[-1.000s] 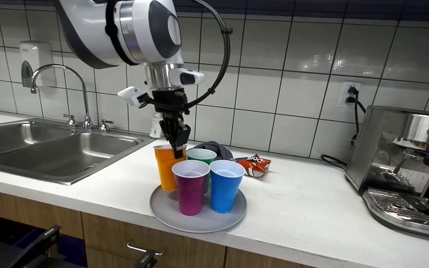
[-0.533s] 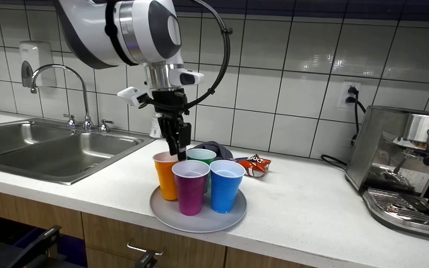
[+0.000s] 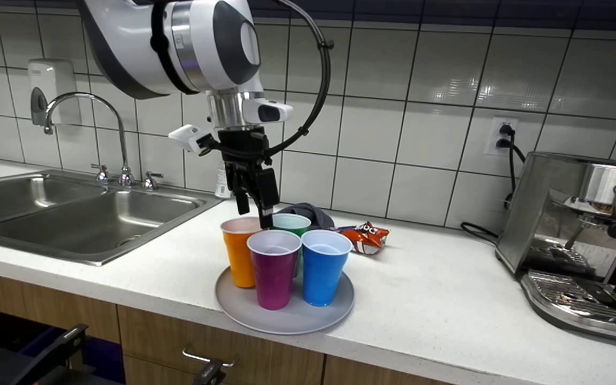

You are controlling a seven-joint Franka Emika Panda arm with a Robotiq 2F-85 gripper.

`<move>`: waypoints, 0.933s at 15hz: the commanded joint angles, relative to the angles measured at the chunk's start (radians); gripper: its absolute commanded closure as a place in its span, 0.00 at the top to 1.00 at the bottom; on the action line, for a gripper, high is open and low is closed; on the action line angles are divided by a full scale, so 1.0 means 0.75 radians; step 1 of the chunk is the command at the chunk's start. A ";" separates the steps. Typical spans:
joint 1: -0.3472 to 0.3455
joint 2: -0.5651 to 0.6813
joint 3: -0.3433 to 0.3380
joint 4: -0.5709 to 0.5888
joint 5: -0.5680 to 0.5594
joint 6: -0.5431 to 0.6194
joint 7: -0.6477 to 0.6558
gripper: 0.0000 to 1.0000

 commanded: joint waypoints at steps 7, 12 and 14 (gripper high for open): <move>-0.016 -0.125 0.024 -0.033 0.029 -0.028 -0.116 1.00; -0.012 -0.195 0.043 -0.053 0.060 -0.037 -0.219 1.00; -0.012 -0.224 0.057 -0.065 0.075 -0.042 -0.264 1.00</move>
